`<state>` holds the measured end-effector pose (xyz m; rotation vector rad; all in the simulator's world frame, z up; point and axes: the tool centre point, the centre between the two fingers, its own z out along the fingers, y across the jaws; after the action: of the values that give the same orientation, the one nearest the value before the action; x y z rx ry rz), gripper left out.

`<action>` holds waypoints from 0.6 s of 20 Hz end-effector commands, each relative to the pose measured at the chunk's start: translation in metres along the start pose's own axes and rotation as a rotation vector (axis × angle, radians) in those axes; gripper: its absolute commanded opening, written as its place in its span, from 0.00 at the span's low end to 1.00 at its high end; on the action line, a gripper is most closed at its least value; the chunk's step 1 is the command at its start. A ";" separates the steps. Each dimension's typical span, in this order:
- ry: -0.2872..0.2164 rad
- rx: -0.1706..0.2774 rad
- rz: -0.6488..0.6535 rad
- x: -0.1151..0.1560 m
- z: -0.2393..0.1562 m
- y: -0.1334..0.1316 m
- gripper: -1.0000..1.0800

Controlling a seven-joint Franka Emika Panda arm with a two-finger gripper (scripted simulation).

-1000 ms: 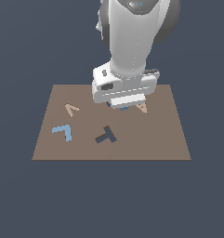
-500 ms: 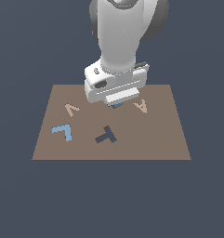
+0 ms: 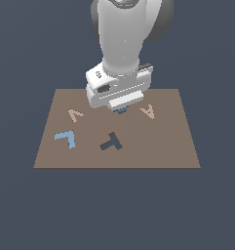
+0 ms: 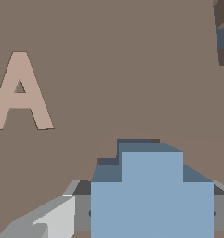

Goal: Insert a designated object into the corresponding slot on a board.

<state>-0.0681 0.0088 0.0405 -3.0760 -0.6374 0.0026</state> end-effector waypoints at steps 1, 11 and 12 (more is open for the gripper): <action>0.001 0.000 0.003 0.001 0.000 0.000 0.00; 0.000 -0.001 0.003 0.001 0.010 -0.001 0.96; 0.000 -0.001 0.003 0.001 0.010 -0.001 0.96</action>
<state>-0.0678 0.0097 0.0308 -3.0773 -0.6331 0.0032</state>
